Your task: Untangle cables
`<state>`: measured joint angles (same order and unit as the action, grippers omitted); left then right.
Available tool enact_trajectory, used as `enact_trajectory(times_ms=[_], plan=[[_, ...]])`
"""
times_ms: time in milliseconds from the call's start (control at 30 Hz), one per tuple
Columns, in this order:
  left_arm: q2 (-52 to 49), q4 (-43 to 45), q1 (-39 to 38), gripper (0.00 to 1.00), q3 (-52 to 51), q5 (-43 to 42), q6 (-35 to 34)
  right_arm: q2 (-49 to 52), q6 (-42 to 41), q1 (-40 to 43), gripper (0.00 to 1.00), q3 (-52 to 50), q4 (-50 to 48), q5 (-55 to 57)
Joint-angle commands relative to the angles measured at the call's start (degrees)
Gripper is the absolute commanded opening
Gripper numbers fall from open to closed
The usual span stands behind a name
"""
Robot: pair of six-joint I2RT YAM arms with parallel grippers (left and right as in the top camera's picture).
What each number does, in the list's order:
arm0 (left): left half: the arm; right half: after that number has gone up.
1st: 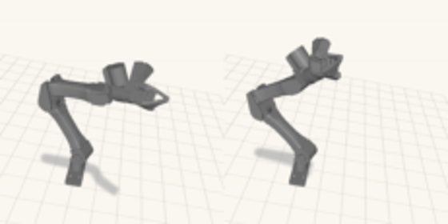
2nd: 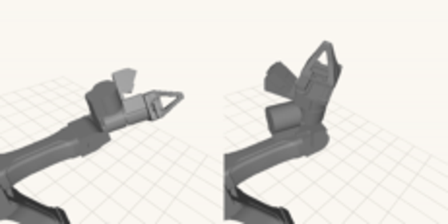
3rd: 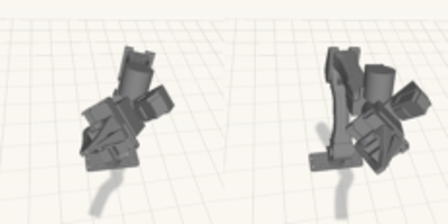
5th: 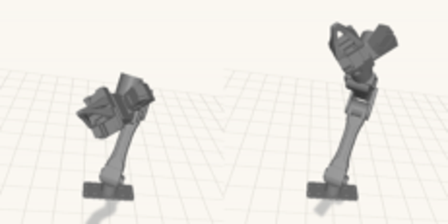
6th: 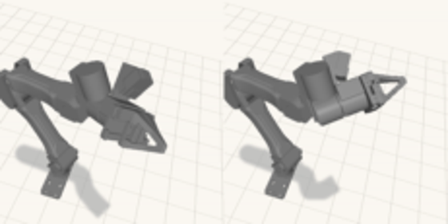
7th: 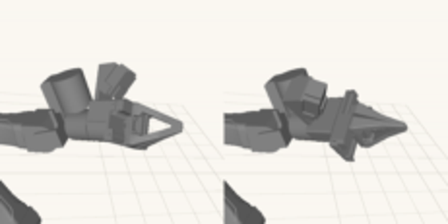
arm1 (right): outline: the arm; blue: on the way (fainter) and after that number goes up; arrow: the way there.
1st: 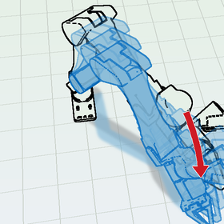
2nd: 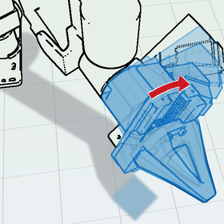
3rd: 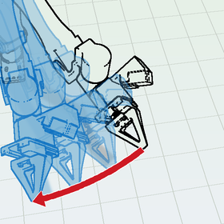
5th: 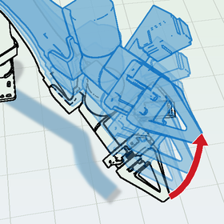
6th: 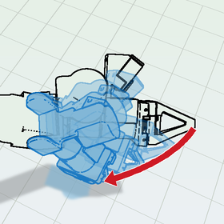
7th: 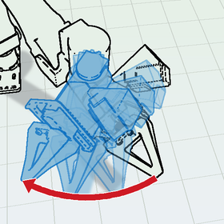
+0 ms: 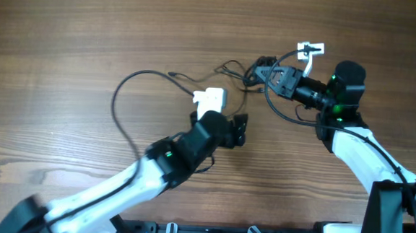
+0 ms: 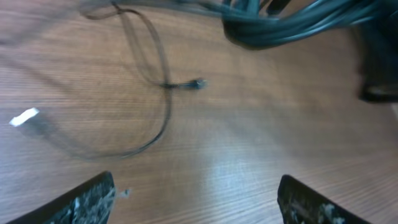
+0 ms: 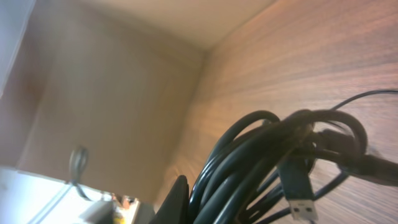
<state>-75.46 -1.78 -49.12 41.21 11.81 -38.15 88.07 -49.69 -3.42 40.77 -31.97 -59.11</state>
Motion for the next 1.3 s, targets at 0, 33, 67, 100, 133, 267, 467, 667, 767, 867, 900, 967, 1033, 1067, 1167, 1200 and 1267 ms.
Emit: enact_trajectory(times_ms=[0, 33, 67, 100, 133, 267, 467, 667, 767, 867, 900, 967, 1033, 1067, 1167, 1200, 1267], plan=[[14.29, -8.96, 2.21, 0.87, 0.04, -1.70, 1.14, -0.20, 15.76, -0.09, 0.04, 0.48, 0.07, -14.64], [18.51, -11.56, 3.67, 0.87, 0.04, -1.64, 2.62, -0.20, 18.67, -0.44, 0.04, 0.46, -0.26, -19.74], [21.62, -13.05, 4.98, 0.88, 0.04, -1.66, 3.98, -0.17, 20.52, -0.76, 0.04, 0.48, -0.31, -22.99], [24.74, -14.21, 6.47, 0.89, 0.04, -1.70, 5.35, -0.17, 21.92, -1.16, 0.04, 0.48, -0.31, -25.86], [27.74, -15.06, 8.04, 0.92, 0.04, -1.73, 6.64, -0.15, 23.21, -1.73, 0.04, 0.48, -0.31, -28.24], [39.26, -18.43, 16.13, 0.99, 0.04, -2.80, 15.08, -0.15, 27.17, -6.56, 0.04, 0.46, -0.09, -33.88], [39.76, -21.27, 28.30, 0.99, 0.04, -25.79, 24.44, -0.15, 27.06, -12.66, 0.04, 0.46, -0.22, -33.88], [28.39, -21.22, 41.00, 0.99, 0.04, -63.25, 38.14, -0.15, 27.02, -13.88, 0.04, 0.46, -0.20, -33.88], [21.35, -21.20, 44.94, 0.99, 0.04, -75.25, 44.33, -0.15, 27.04, -13.88, 0.04, 0.46, -0.20, -33.88], [12.66, -20.46, 46.80, 1.00, 0.04, -88.28, 50.99, -0.15, 27.12, -13.88, 0.04, 0.46, -0.20, -33.88], [9.44, -18.78, 46.77, 1.00, 0.04, -91.14, 51.45, -0.15, 27.10, -13.88, 0.04, 0.46, -0.20, -33.88], [3.58, -14.53, 46.38, 1.00, 0.04, -93.90, 51.39, -0.15, 27.08, -13.88, 0.04, 0.46, -0.15, -33.88], [-0.59, -10.80, 45.81, 0.99, 0.04, -93.88, 50.18, -0.15, 27.06, -14.10, 0.04, 0.46, -0.09, -33.88], [-1.92, -9.16, 45.59, 0.99, 0.04, -93.88, 49.07, -0.15, 27.10, -14.43, 0.04, 0.42, -0.09, -33.88], [-4.07, -3.23, 45.48, 0.99, 0.04, -93.85, 45.07, -0.15, 27.32, -16.13, 0.04, 0.02, -0.11, -33.88], [-4.04, -1.90, 45.48, 1.00, 0.04, -93.83, 44.96, -0.09, 27.28, -16.81, 0.04, -0.02, -0.09, -33.88], [-4.04, -0.09, 45.48, 1.00, 0.04, -93.81, 44.96, -0.07, 27.23, -18.03, 0.04, -0.02, -0.11, -33.86]])
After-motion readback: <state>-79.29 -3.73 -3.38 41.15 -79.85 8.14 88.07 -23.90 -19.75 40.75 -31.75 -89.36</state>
